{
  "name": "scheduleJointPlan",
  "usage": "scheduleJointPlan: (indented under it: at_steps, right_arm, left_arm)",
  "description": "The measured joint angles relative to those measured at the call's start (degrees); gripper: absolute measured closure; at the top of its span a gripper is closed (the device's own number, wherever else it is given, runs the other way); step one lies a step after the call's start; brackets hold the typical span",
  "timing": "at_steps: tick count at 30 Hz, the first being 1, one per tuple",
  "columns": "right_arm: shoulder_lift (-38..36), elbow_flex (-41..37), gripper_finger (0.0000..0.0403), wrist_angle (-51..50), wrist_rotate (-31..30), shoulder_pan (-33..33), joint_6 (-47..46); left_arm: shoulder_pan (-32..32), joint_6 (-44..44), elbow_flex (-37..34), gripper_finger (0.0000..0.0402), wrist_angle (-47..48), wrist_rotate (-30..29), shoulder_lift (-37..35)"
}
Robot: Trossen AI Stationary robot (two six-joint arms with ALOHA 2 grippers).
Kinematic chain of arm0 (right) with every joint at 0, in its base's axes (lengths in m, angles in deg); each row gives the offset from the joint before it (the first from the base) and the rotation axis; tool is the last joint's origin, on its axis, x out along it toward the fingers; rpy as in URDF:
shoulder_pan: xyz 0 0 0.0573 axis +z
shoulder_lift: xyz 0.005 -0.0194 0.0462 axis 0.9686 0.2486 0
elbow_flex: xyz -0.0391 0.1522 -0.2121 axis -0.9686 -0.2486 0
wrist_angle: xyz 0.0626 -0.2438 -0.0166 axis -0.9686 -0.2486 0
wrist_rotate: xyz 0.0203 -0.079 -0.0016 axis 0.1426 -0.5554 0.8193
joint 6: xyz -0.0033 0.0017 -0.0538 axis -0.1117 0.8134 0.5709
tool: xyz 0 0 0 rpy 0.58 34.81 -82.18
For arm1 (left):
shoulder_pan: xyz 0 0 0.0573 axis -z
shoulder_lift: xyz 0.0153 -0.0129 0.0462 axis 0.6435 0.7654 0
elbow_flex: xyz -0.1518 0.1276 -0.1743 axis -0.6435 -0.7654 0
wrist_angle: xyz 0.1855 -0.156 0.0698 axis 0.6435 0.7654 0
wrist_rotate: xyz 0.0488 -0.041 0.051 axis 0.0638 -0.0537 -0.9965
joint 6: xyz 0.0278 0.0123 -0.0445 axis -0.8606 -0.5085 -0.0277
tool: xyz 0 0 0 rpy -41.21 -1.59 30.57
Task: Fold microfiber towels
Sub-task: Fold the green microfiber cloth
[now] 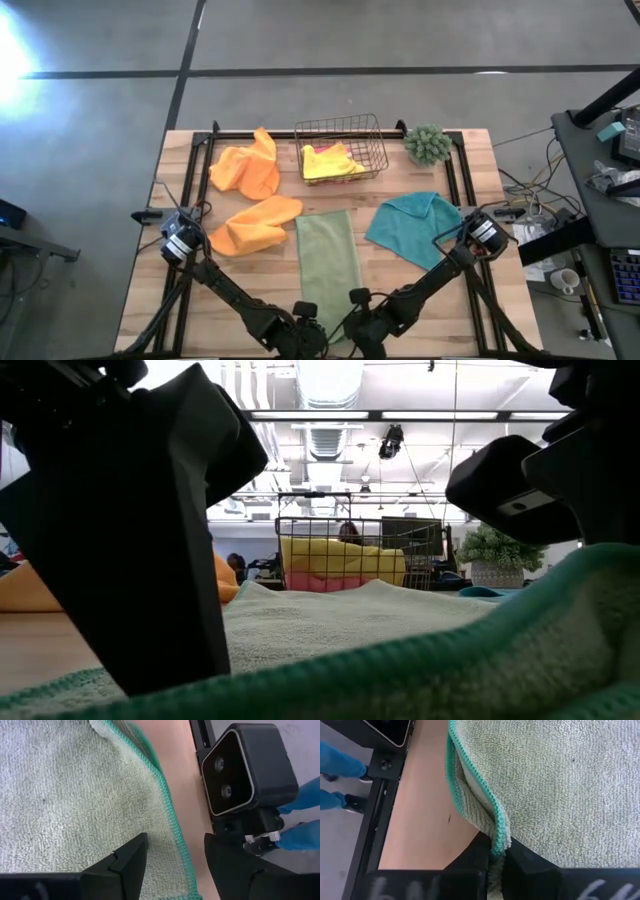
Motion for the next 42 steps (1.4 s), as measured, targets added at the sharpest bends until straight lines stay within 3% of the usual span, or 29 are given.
scheduleJointPlan:
  at_steps: [11,17,21,31,38,42]
  right_arm:
    - [-2.0,-0.2,0.0393,-0.1,2.0,0.1,-3.1]
    - [-2.0,-0.2,0.0393,0.2,2.7,0.1,-3.8]
    - [-2.0,-0.2,0.0393,0.2,3.5,0.1,-4.3]
    - [-2.3,0.0,0.0394,-0.8,3.5,0.1,-4.2]
    - [-6.0,0.0,0.0394,-4.6,3.5,0.1,-3.4]
    - [-8.7,0.0,0.0394,-4.7,4.0,0.1,-3.4]
  left_arm:
    - [-0.6,0.1,-0.5,0.0220,-0.4,-1.4,0.9]
    - [-2.1,5.9,-0.2,0.0227,-0.3,-2.3,2.3]
    - [-2.5,5.9,-0.2,0.0261,-0.1,-4.4,2.5]
    - [-2.6,1.3,0.1,0.0392,0.6,-5.3,2.6]
    - [-2.1,1.6,1.7,0.0398,1.8,-1.7,0.8]
    - [-2.2,5.4,3.8,0.0400,8.1,0.8,-2.3]
